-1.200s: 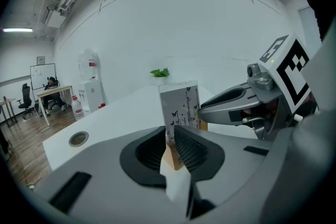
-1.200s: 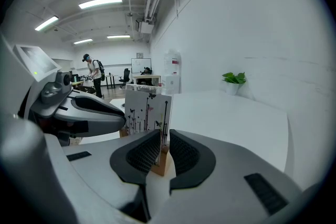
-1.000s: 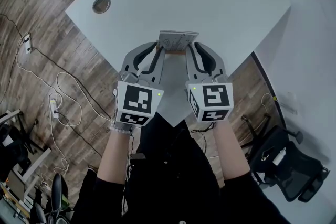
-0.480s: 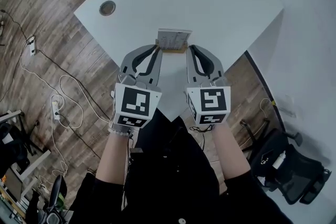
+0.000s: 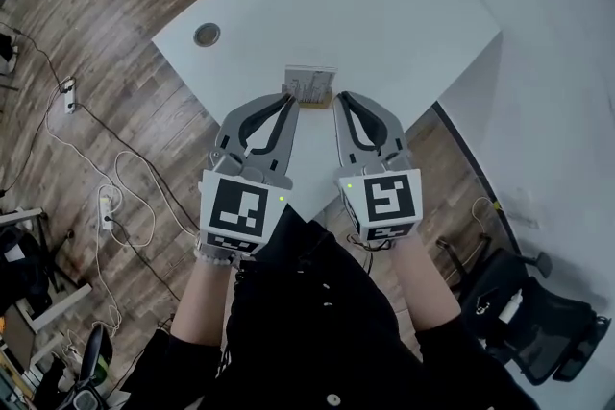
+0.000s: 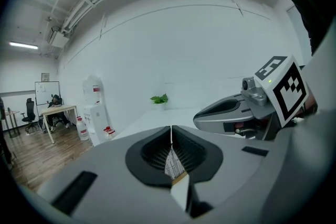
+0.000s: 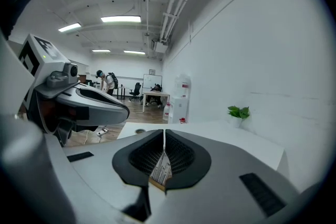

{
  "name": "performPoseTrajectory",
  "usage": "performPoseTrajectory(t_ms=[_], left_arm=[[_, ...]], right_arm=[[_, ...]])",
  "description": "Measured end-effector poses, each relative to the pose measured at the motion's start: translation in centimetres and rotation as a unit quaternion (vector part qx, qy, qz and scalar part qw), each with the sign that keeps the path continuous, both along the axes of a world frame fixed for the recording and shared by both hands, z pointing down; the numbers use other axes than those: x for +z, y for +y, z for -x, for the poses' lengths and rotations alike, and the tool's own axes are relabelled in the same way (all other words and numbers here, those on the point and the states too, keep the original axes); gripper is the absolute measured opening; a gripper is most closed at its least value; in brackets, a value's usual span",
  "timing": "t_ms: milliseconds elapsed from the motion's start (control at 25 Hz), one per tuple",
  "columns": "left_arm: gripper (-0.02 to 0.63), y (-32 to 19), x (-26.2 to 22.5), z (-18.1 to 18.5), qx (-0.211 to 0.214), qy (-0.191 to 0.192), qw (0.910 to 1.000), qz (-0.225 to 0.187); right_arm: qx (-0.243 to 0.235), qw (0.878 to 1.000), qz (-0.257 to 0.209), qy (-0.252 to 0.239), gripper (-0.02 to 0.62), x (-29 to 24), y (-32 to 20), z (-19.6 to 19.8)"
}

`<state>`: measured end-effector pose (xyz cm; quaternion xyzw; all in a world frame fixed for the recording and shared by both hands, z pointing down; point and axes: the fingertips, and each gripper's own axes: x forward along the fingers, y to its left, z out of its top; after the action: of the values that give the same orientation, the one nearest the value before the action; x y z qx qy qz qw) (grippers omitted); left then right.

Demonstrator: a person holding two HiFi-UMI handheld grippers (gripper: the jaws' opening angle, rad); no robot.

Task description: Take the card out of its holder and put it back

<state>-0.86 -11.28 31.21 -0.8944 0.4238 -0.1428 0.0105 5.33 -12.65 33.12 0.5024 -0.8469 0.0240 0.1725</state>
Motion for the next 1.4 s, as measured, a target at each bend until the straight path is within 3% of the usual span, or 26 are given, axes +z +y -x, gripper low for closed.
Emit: performPoseTrajectory(t_ms=[280, 520, 1400], left_arm=[[0.020, 1.6, -4.5, 0.4, -0.004, 0.001, 0.9992, -0.041], [0.020, 3.2, -6.5, 1.2, -0.023, 0.010, 0.9990, -0.037], [0.020, 5.2, -8.0, 1.1, -0.028, 0.015, 0.9987, -0.040]], right_arm=[[-0.021, 0.999, -0.043, -0.005, 0.048, -5.0, 1.9, -0.6], [-0.029, 0.997, -0.071, -0.009, 0.048, -7.6, 4.0, -1.0], [-0.037, 0.996, -0.082, -0.018, 0.046, -9.8, 6.1, -1.1]])
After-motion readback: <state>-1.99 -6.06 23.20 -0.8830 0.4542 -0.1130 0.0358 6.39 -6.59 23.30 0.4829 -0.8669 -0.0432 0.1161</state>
